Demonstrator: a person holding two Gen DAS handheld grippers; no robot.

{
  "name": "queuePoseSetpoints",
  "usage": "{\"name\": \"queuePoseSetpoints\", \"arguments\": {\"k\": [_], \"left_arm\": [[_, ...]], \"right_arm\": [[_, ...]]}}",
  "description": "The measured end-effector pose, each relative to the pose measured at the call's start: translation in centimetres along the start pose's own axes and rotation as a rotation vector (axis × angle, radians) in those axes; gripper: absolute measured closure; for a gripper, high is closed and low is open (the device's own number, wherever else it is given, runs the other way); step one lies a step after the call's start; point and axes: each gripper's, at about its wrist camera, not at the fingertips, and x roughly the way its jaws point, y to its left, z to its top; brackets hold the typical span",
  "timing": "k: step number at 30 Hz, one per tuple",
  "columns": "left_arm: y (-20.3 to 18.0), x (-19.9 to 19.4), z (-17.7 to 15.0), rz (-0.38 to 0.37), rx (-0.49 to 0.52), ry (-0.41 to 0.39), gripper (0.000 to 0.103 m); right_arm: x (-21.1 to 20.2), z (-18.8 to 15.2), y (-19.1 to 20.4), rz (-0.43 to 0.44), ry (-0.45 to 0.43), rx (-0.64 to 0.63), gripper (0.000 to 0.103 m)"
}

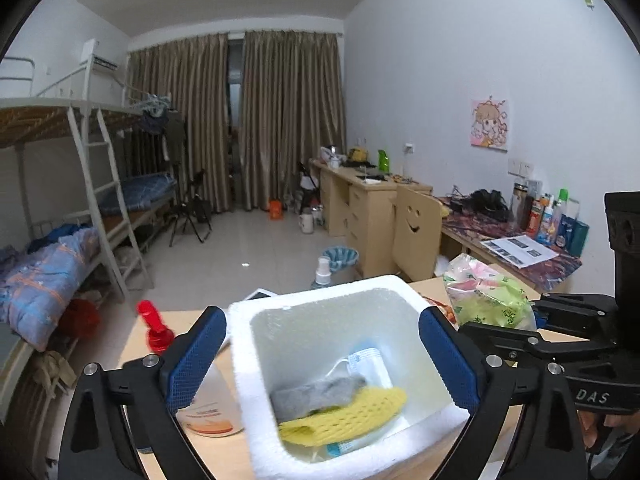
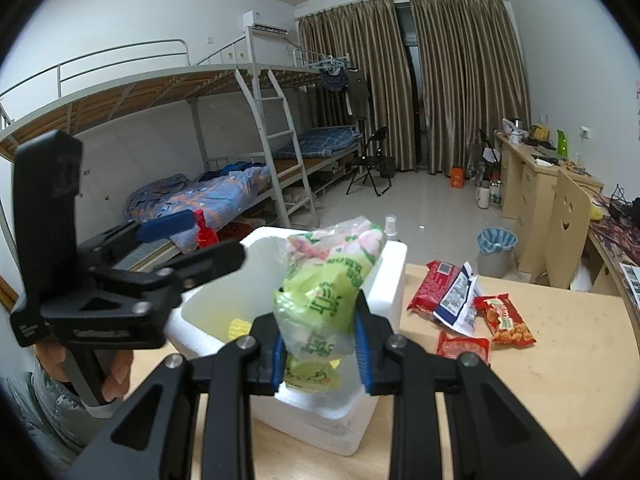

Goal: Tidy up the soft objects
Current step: 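Open the right tool to drop the green snack bag into the box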

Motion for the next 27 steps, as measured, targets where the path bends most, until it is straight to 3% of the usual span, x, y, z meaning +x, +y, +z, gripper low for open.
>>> {"name": "queuePoseSetpoints", "arguments": {"k": [9,12,27], "left_arm": [[0.8,-2.2,-0.6,0.048,-0.013,-0.037,0.005],[1.0,-2.8,-0.8,0.092,-0.010,-0.049,0.001],[3.4,-3.6,-1.0,0.113,-0.052,-0.059,0.000]], "right_arm": [[0.8,0.4,0.8,0.004,0.020,-0.015,0.070],[1.3,0.6,0.9,0.006,0.028,-0.020,0.070],[4.6,1.6,1.2,0.022,0.088,-0.071,0.070]]}}
